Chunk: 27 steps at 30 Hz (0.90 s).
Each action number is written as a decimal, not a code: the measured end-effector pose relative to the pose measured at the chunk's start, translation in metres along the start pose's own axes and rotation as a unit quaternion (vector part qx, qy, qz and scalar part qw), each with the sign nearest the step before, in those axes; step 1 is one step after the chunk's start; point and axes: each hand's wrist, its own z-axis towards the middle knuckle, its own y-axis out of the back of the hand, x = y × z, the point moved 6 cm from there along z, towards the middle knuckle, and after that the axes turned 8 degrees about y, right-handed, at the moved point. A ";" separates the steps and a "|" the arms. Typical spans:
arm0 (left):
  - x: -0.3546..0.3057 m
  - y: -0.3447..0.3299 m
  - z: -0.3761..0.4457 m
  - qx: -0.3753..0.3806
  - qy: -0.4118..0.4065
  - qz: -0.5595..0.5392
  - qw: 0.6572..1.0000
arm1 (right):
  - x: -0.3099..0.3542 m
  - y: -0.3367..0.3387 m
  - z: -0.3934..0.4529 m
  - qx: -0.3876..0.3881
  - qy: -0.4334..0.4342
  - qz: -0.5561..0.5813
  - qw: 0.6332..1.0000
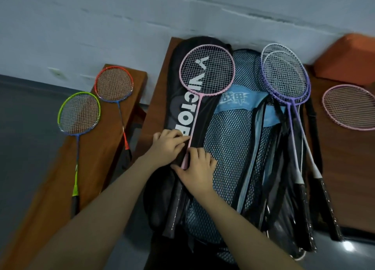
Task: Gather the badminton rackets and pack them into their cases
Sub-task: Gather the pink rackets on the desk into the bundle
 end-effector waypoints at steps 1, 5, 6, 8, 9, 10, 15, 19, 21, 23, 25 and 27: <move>0.000 0.000 0.001 -0.010 -0.014 0.001 1.000 | 0.000 -0.002 0.000 0.000 0.001 -0.005 1.000; -0.004 0.002 0.005 -0.048 -0.047 -0.006 0.998 | -0.010 0.002 -0.001 0.007 0.000 0.016 1.000; -0.007 0.001 0.008 -0.039 -0.046 -0.010 0.998 | -0.014 0.003 -0.003 0.007 0.000 0.018 1.000; -0.016 -0.003 0.015 -0.021 -0.051 -0.014 0.998 | -0.019 0.006 -0.009 0.004 -0.002 0.018 1.000; -0.021 -0.003 0.020 -0.017 -0.056 -0.015 0.998 | -0.022 0.008 -0.011 -0.002 -0.004 0.023 1.000; -0.026 -0.004 0.025 -0.014 -0.059 -0.015 0.998 | -0.025 0.008 -0.014 -0.010 -0.008 0.035 0.999; -0.047 -0.011 0.045 -0.017 -0.050 -0.029 0.998 | -0.044 0.015 -0.011 -0.020 -0.089 0.134 0.987; -0.066 -0.007 0.052 -0.034 -0.033 -0.154 0.987 | -0.057 0.039 -0.008 -0.075 -0.071 0.173 0.979; -0.082 -0.001 0.054 -0.031 -0.023 -0.233 0.972 | -0.064 0.053 -0.010 -0.096 -0.054 0.176 0.978; -0.100 0.006 0.054 -0.029 -0.010 -0.296 0.955 | -0.069 0.068 -0.014 -0.113 -0.032 0.176 0.977; -0.117 0.012 0.054 -0.041 -0.006 -0.346 0.937 | -0.076 0.083 -0.019 -0.131 -0.011 0.170 0.977; -0.136 0.017 0.052 -0.060 -0.003 -0.387 0.920 | -0.087 0.101 -0.023 -0.149 0.004 0.162 0.976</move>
